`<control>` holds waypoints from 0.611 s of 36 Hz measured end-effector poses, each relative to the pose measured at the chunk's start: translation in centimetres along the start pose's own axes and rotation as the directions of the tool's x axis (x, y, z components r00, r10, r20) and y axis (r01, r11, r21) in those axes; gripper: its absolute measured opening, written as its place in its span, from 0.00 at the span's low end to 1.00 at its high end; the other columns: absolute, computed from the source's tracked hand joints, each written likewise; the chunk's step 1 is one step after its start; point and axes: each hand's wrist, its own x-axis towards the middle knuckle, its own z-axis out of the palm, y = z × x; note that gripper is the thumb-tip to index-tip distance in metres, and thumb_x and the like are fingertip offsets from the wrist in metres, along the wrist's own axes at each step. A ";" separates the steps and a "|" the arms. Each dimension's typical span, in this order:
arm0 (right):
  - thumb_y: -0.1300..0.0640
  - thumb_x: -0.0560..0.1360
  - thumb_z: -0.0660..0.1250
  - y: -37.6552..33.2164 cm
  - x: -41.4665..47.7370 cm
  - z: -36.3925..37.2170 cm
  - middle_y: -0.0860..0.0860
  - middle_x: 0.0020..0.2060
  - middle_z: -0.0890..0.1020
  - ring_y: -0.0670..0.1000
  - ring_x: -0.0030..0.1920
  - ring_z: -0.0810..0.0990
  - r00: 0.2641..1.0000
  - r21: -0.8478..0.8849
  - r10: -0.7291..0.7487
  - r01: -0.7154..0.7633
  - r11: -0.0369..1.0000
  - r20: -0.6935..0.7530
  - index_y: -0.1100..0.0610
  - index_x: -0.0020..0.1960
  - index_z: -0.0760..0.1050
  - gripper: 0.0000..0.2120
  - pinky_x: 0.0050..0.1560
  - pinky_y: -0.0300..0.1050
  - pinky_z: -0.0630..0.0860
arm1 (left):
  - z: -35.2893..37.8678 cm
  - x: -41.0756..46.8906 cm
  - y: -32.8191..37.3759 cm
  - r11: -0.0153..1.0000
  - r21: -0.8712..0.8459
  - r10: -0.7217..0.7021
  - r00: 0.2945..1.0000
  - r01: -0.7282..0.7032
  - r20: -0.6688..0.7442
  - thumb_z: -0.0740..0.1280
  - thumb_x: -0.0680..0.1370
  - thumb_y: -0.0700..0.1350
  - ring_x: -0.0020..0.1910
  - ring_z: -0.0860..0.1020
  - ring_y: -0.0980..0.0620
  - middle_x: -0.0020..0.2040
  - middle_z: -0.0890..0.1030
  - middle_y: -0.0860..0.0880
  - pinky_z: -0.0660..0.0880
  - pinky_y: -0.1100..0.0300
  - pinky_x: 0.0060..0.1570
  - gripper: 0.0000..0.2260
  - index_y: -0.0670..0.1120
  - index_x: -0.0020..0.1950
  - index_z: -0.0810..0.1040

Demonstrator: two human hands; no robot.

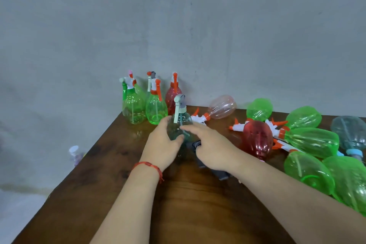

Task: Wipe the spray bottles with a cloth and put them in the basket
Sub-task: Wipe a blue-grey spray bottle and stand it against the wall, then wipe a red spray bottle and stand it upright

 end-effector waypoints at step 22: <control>0.68 0.78 0.63 -0.3 7.1 -1.0 0.47 0.75 0.74 0.51 0.71 0.74 0.994 -0.022 0.023 -0.026 0.999 -0.103 0.45 0.77 0.70 0.32 0.64 0.40 0.71 | 0.4 1.6 -2.4 0.984 0.174 -0.059 0.997 0.049 0.054 0.65 0.83 0.63 0.69 0.74 0.42 0.68 0.77 0.48 0.74 0.44 0.67 0.23 0.53 0.74 0.73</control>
